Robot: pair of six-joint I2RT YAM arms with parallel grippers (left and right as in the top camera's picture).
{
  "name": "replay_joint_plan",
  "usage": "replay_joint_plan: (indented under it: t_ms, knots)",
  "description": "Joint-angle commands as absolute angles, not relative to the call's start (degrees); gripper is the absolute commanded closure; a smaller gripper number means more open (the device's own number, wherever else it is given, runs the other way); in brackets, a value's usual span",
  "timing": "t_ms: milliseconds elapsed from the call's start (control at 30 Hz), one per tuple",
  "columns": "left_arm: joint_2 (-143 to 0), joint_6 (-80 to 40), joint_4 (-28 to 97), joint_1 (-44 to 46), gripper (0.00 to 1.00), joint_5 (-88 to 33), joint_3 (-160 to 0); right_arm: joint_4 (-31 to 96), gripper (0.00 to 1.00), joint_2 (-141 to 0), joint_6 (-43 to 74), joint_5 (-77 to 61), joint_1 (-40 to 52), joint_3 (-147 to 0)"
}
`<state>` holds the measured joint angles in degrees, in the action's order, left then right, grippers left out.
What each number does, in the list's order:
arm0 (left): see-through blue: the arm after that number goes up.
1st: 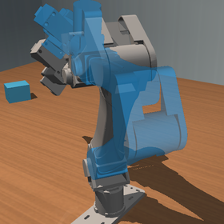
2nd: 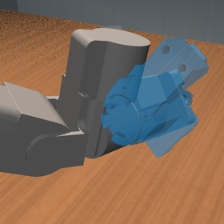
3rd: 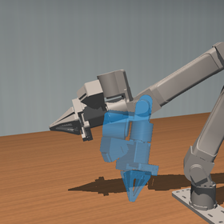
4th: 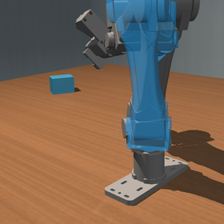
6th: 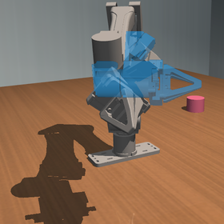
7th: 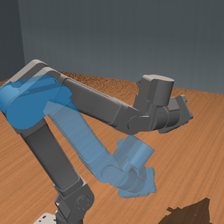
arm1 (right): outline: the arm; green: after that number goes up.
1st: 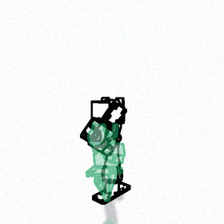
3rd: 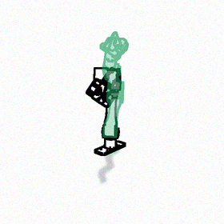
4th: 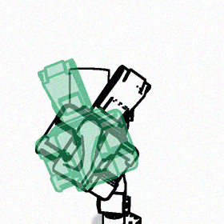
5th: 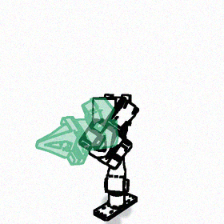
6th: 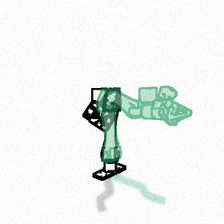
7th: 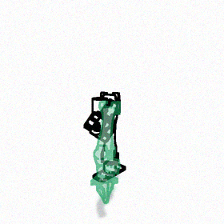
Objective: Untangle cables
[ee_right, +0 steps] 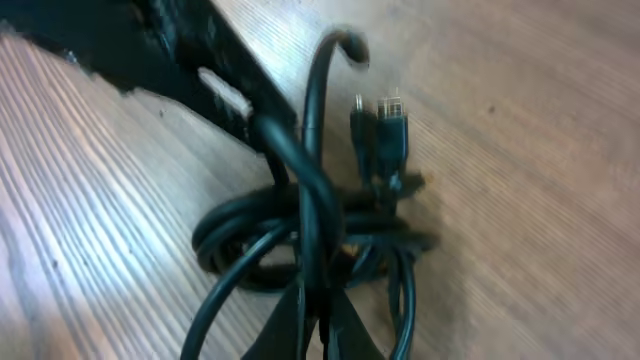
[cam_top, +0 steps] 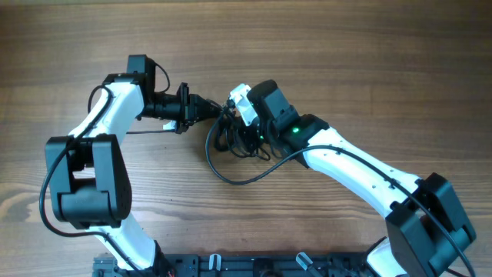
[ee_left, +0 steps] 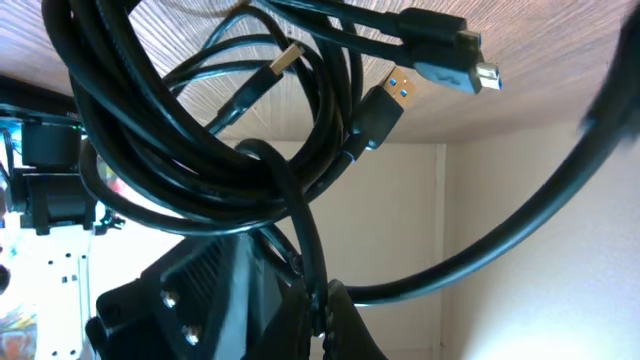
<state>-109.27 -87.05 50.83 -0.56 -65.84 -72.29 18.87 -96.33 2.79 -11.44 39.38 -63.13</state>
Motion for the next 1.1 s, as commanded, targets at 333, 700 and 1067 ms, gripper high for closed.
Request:
replay_joint_plan:
  t_ms: [333, 700, 1067]
  knots:
    - [-108.66, -87.9, 50.85, -0.75, 0.96, -67.4, -73.21, 36.77, 0.96, -95.92, 4.47, -3.4, 39.29, -63.83]
    - [-108.66, -87.9, 50.85, -0.75, 0.96, -67.4, -73.21, 35.03, 0.64, -90.63, 4.47, -7.53, 39.31, -70.83]
    - [-108.64, -87.9, 50.85, -0.75, 0.96, -67.4, -73.21, 29.8, 0.64, -97.3, 1.48, -13.28, 39.35, -70.76]
